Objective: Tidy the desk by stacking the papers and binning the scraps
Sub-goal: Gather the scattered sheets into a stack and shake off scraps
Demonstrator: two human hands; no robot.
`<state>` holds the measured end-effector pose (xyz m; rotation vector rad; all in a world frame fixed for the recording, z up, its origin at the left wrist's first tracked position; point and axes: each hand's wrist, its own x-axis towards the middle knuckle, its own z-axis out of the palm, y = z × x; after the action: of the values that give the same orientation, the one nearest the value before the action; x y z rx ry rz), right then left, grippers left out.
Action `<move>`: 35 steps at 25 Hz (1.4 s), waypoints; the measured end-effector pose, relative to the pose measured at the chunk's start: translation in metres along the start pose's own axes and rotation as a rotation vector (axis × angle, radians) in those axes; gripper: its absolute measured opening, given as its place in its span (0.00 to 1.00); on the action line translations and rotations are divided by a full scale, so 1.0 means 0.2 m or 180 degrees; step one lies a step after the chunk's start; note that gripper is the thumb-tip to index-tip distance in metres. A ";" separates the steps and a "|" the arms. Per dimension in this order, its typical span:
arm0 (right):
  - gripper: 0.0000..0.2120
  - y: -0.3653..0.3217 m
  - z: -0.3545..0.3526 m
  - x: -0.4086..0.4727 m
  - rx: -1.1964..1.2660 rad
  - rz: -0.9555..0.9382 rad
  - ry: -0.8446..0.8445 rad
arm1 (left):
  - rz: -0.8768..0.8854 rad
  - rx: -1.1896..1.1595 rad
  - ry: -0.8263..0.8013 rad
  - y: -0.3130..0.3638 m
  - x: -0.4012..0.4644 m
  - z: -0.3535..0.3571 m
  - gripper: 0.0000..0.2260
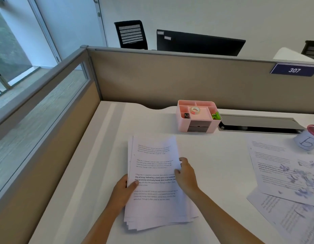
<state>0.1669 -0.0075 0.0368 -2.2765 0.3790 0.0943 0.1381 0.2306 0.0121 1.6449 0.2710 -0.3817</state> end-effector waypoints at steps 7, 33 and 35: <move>0.18 0.17 -0.12 -0.09 -0.0113 0.0175 0.0242 | 0.0006 0.0015 0.0003 0.00 0.04 0.01 0.13; 0.13 0.87 -0.89 -0.09 -0.1103 -0.0792 0.0176 | 0.0374 0.0336 0.0642 0.19 0.06 0.84 0.08; 0.11 0.83 -0.94 -0.05 -0.0670 -0.0708 0.0306 | 0.0342 0.0503 0.0638 0.20 0.02 0.79 0.07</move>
<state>0.0972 -0.2499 0.0457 -2.5220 0.1692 -0.0936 0.1441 0.0687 0.0331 1.8477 0.3070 -0.1599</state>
